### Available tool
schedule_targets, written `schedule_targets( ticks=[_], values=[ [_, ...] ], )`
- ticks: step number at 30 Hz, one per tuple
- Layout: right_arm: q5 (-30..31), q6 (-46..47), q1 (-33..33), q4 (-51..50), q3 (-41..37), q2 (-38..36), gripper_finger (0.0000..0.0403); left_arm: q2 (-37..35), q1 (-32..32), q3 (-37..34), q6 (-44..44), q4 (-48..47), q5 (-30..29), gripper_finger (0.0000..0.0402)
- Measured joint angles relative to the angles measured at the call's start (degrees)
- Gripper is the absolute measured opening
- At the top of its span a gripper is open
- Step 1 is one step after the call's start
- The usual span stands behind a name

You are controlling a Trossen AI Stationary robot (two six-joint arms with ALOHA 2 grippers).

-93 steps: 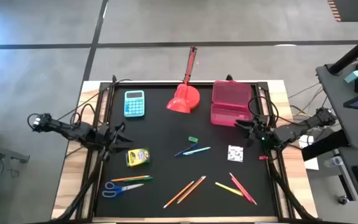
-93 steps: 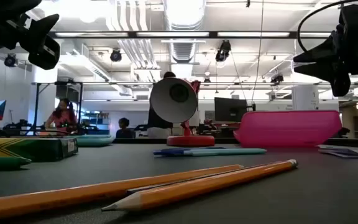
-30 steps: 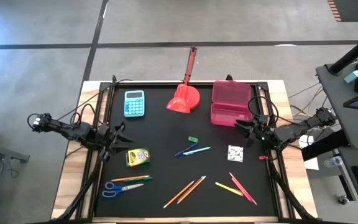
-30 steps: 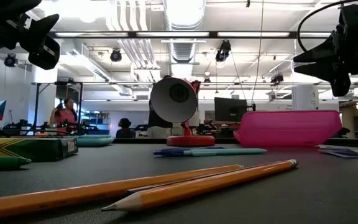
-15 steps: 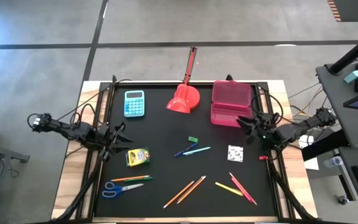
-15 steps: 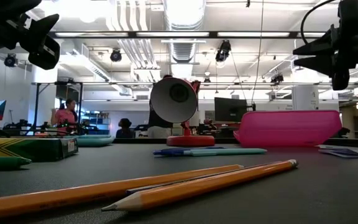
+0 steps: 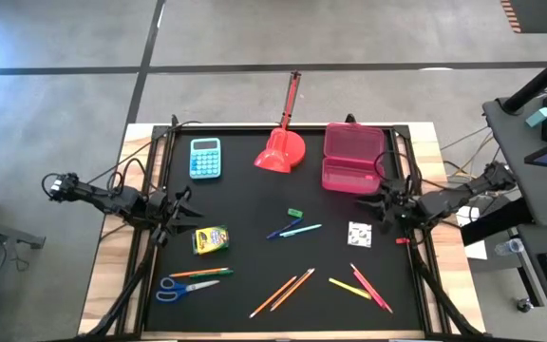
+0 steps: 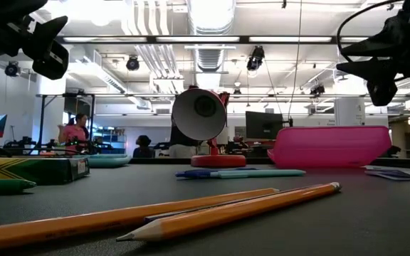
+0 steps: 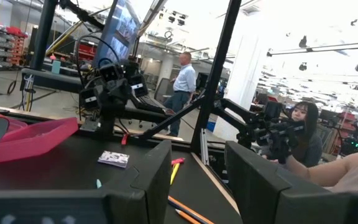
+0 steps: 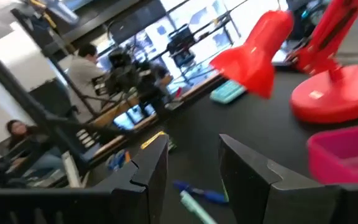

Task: Pack school essentials
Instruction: Put the light blue pen into the pink supply box

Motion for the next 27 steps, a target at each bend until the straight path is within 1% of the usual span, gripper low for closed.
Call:
schedule_targets(
  ticks=[12, 15, 21, 27],
  values=[
    [-0.3, 0.9, 0.0, 0.4, 0.0, 7.4, 0.013, 0.0, 0.0, 0.0, 0.0, 0.0, 0.0, 0.0134],
    [-2.6, 0.8, 0.0, 0.8, 0.0, 9.0, 0.013, 0.0, 0.0, 0.0, 0.0, 0.1, 0.0, 0.0134],
    [-9.8, -0.3, 0.0, 2.4, 0.0, 11.4, 0.013, 0.0, 0.0, 0.0, 0.0, 0.1, 0.0, 0.0134],
    [-10.5, -0.2, 0.0, 2.5, 0.0, 11.6, 0.013, 0.0, 0.0, 0.0, 0.4, 1.6, 0.0, 0.0134]
  ],
)
